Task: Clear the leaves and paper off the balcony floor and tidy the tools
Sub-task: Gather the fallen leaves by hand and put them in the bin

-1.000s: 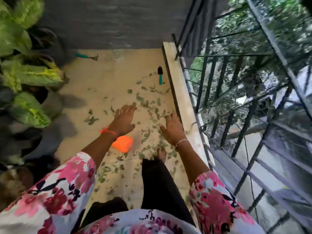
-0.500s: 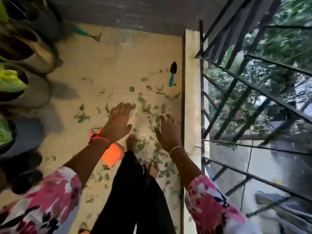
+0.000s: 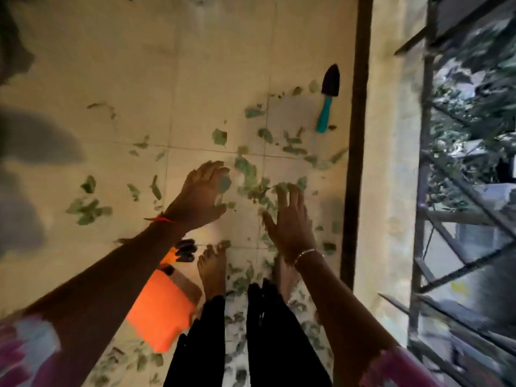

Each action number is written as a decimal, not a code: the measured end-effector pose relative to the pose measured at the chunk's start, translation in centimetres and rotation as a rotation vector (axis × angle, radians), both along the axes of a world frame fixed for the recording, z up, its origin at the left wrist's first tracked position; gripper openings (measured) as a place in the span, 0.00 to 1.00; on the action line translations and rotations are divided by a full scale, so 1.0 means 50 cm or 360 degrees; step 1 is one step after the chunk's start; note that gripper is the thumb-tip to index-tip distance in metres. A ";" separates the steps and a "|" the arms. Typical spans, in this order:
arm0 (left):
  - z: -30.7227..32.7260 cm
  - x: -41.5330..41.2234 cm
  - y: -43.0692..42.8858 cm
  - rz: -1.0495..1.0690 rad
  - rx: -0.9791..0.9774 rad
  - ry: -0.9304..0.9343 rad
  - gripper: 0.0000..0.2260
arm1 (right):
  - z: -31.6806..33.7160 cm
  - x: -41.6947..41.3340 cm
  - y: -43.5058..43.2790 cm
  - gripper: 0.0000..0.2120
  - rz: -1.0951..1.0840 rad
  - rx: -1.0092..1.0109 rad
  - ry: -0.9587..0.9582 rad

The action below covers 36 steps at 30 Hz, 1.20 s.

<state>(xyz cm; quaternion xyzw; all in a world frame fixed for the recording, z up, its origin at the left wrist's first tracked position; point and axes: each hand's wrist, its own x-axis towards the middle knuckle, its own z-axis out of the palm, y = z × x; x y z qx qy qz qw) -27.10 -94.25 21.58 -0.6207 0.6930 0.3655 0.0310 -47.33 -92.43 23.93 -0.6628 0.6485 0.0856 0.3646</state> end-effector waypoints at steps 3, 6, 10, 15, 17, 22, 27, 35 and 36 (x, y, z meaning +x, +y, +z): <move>-0.106 0.011 -0.019 0.0021 -0.0057 -0.0002 0.35 | -0.114 0.011 -0.036 0.30 -0.0049 -0.0043 -0.0022; -0.210 0.009 -0.040 0.0017 -0.0110 -0.0032 0.37 | -0.233 0.021 -0.084 0.30 -0.0241 -0.0130 -0.0069; -0.347 0.002 -0.092 -0.0003 -0.0139 0.0032 0.40 | -0.390 0.013 -0.170 0.32 -0.0342 -0.0327 -0.0026; -0.503 -0.023 -0.177 0.0156 -0.0367 0.0031 0.46 | -0.560 -0.031 -0.258 0.39 -0.0543 -0.0530 0.0247; -0.553 -0.040 -0.212 0.0268 -0.0487 0.0031 0.50 | -0.610 -0.034 -0.299 0.40 -0.0729 -0.0566 0.0221; -0.612 -0.063 -0.319 0.0435 -0.0713 0.0342 0.49 | -0.672 0.000 -0.354 0.36 -0.0933 -0.0975 0.0149; -0.617 -0.057 -0.380 0.0423 -0.0780 0.0547 0.47 | -0.673 -0.002 -0.432 0.30 -0.0743 -0.1283 -0.0687; -0.635 -0.045 -0.384 0.0380 -0.0846 0.0678 0.41 | -0.676 -0.082 -0.651 0.34 -0.0655 -0.1210 -0.0236; -0.633 -0.044 -0.382 0.0374 -0.0837 0.0708 0.40 | -0.676 -0.076 -0.647 0.35 -0.0567 -0.1178 -0.0210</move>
